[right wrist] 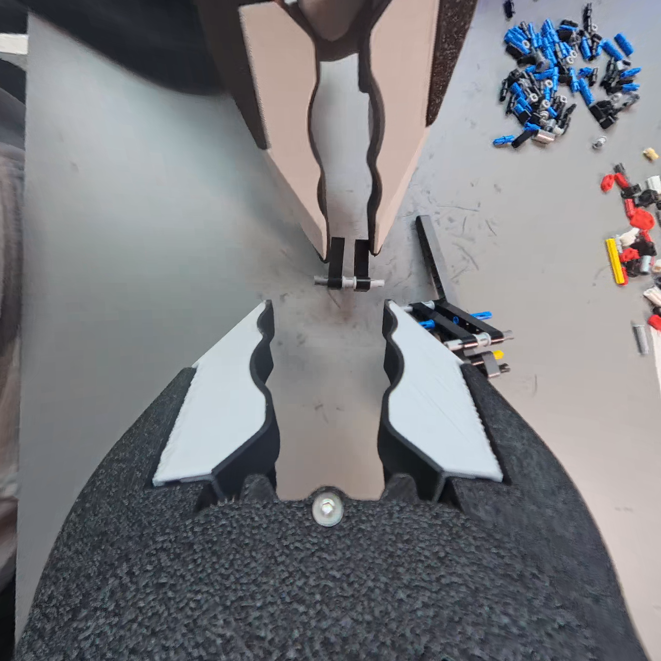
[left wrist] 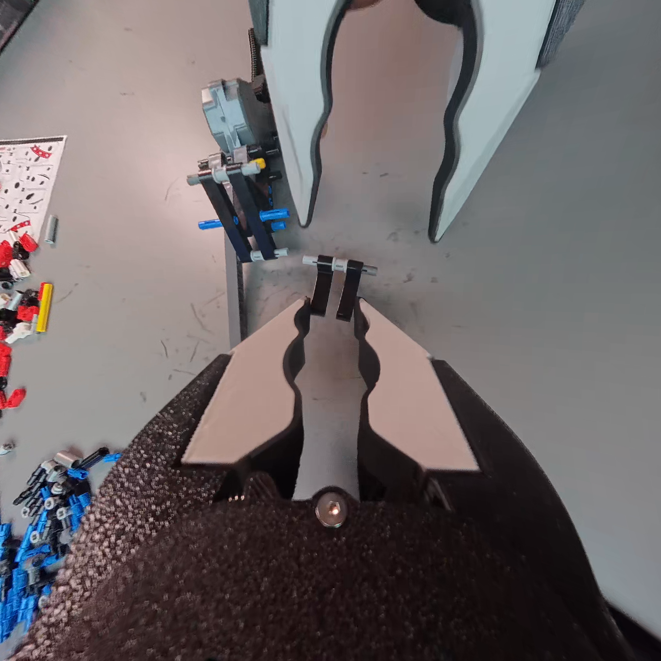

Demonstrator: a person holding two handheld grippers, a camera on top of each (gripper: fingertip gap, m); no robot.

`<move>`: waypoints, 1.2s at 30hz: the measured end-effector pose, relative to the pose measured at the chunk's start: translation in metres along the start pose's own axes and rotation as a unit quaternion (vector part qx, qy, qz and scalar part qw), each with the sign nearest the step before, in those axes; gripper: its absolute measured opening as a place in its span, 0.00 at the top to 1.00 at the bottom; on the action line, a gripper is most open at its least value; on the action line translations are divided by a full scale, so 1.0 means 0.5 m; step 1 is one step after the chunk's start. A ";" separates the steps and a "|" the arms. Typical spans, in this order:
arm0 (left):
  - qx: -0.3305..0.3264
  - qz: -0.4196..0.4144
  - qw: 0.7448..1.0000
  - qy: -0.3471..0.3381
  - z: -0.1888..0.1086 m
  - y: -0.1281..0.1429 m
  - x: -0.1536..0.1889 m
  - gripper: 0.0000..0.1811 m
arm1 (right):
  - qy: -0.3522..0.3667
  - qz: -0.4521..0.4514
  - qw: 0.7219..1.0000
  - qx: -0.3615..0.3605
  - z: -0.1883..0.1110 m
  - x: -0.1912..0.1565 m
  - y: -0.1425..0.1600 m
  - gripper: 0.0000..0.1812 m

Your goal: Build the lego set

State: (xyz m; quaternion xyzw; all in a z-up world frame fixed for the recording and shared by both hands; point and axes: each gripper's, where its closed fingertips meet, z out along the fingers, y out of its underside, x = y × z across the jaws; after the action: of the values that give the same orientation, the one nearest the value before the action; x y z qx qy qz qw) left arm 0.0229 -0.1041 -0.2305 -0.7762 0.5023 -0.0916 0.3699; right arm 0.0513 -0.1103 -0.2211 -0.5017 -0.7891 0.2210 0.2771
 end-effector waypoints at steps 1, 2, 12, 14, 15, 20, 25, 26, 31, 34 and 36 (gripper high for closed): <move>-0.003 0.007 1.000 -0.003 -0.004 -0.005 0.002 0.86 | 0.019 0.021 1.000 0.006 0.010 0.008 -0.007 0.65; -0.004 0.012 1.000 -0.002 -0.006 -0.011 0.006 0.85 | 0.032 0.035 0.999 0.014 0.016 0.015 -0.015 0.66; 0.114 -0.010 0.993 0.018 -0.057 -0.058 0.002 0.83 | 0.039 -0.014 0.993 0.114 -0.003 0.037 -0.056 0.76; 0.159 -0.037 0.986 0.040 -0.078 -0.073 0.000 0.78 | 0.038 -0.011 0.983 0.179 -0.024 0.036 -0.085 0.76; 0.178 -0.043 0.982 0.046 -0.087 -0.080 -0.002 0.77 | 0.043 -0.003 0.979 0.198 -0.032 0.040 -0.094 0.76; 0.233 -0.050 0.969 0.058 -0.113 -0.106 -0.002 0.79 | 0.057 -0.012 0.972 0.228 -0.048 0.046 -0.114 0.77; 0.239 -0.045 0.968 0.066 -0.110 -0.105 0.003 0.81 | 0.044 -0.003 0.972 0.231 -0.047 0.036 -0.115 0.77; 0.242 -0.044 0.966 0.072 -0.110 -0.106 0.006 0.80 | 0.040 0.000 0.971 0.236 -0.048 0.034 -0.116 0.77; 0.267 -0.047 0.959 0.089 -0.119 -0.116 0.012 0.81 | 0.007 0.026 0.961 0.277 -0.064 0.025 -0.126 0.77; 0.295 -0.048 0.950 0.089 -0.133 -0.135 0.013 0.83 | -0.019 0.050 0.949 0.310 -0.074 0.020 -0.137 0.77; 0.308 -0.051 0.946 0.091 -0.140 -0.144 0.012 0.84 | -0.031 0.067 0.938 0.338 -0.084 0.021 -0.146 0.77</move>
State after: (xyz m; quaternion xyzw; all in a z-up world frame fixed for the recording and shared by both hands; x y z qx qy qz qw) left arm 0.0409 -0.1273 -0.1343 -0.6375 0.4407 -0.3307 0.5385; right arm 0.0269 -0.1269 -0.1417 -0.4232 -0.6403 0.5083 0.3906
